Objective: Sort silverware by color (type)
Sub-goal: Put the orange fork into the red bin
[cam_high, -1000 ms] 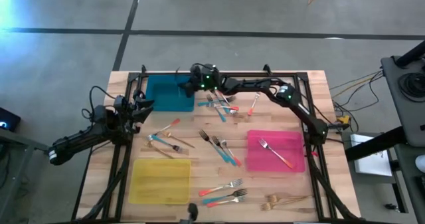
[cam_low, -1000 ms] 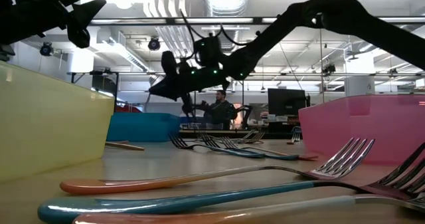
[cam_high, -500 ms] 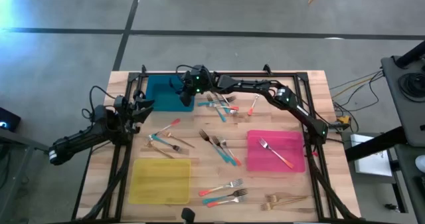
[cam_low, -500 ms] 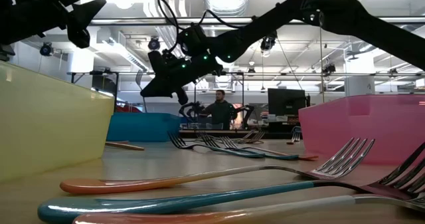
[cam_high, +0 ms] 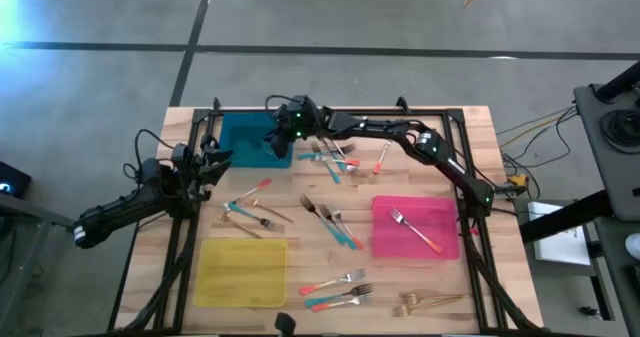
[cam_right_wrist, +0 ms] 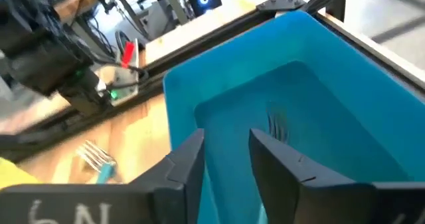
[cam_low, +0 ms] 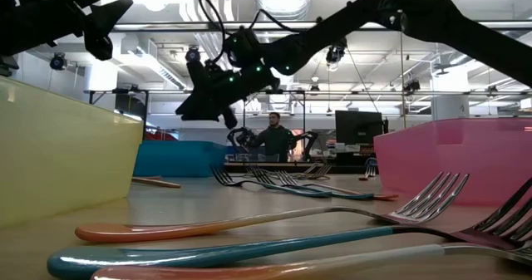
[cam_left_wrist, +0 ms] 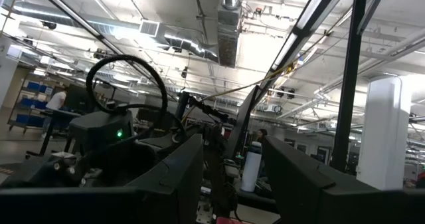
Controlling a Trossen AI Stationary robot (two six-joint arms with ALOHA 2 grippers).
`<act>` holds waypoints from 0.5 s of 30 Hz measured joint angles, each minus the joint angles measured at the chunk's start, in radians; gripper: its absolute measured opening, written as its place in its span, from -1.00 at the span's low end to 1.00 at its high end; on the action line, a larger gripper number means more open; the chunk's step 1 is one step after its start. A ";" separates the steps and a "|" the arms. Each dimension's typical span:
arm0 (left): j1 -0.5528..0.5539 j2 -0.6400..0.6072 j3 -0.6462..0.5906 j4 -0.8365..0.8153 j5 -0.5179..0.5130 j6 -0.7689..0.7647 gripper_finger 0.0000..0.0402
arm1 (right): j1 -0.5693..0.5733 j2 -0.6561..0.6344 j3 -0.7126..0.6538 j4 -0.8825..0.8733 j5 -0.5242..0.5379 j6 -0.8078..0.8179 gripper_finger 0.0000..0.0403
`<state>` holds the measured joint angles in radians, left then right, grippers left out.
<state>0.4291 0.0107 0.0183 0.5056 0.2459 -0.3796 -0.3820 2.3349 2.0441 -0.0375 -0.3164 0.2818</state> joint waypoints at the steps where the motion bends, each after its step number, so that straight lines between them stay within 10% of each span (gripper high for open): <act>1: 0.000 0.000 0.000 0.000 0.000 0.000 -0.30 | -0.002 -0.011 0.000 -0.029 -0.005 0.021 -0.42; 15: 0.000 0.000 0.000 -0.004 0.000 0.000 -0.30 | -0.017 -0.243 -0.005 -0.974 0.193 -0.205 -0.42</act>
<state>0.4294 0.0109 0.0181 0.5018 0.2459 -0.3798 -0.3988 2.0919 2.0396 -1.0117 -0.1231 0.0772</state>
